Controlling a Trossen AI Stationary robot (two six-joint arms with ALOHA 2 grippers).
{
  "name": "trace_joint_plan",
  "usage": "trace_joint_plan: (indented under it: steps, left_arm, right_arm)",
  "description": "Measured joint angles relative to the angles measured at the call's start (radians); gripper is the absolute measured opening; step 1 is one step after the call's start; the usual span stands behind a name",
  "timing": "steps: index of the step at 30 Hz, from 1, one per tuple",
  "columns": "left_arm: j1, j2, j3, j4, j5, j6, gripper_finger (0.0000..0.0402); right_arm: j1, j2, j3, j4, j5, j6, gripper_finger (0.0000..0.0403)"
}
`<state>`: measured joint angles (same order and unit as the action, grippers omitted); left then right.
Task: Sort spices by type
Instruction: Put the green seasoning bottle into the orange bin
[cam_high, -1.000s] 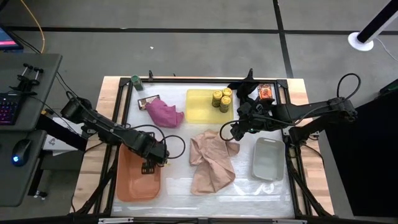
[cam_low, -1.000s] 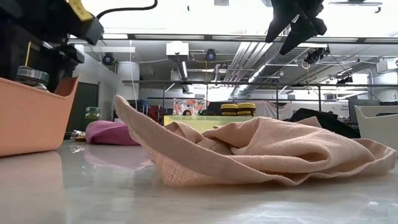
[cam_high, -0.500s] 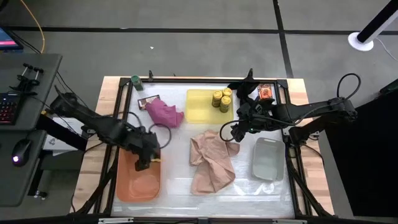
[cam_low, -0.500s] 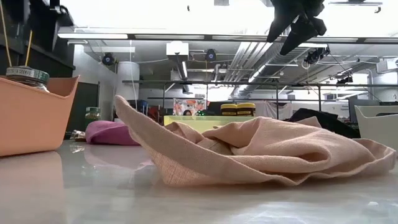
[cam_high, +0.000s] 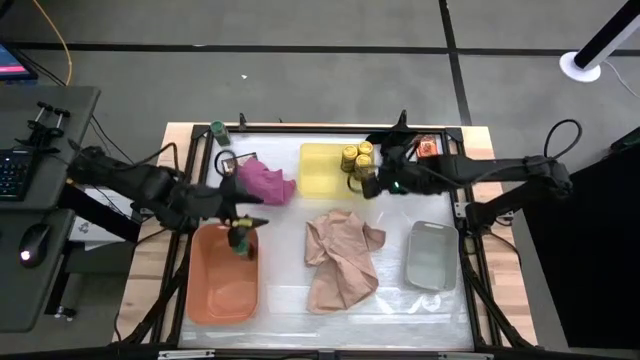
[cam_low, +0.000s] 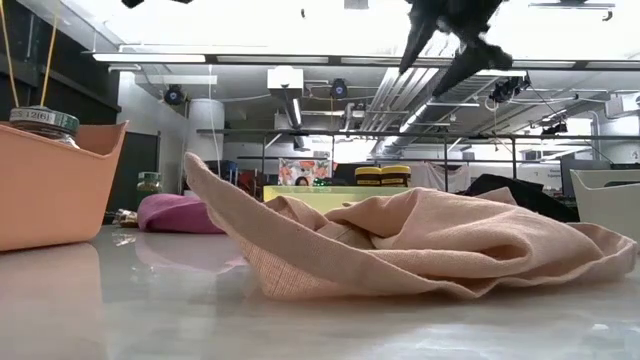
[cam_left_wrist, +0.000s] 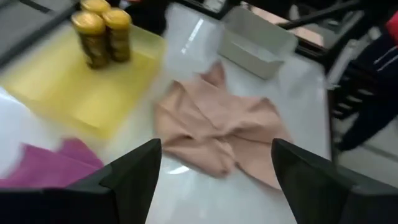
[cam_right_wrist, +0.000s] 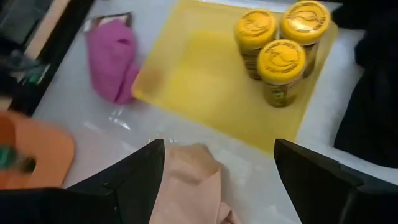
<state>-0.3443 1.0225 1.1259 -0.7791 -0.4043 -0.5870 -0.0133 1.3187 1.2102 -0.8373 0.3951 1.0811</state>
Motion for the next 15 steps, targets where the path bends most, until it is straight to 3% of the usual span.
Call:
trace_joint_plan:
  steps: [9,15]
  left_arm:
    - [0.220,0.005,0.000,0.037,-0.018,0.141,0.0284]
    - [0.582,0.067,0.000,-0.057,0.012,0.041,0.0284]
  right_arm:
    - [-0.184,0.024,0.000,0.039,-0.141,-0.173,0.0298]
    - [-0.326,0.030,0.000,0.146,-0.296,-0.420,0.0298]
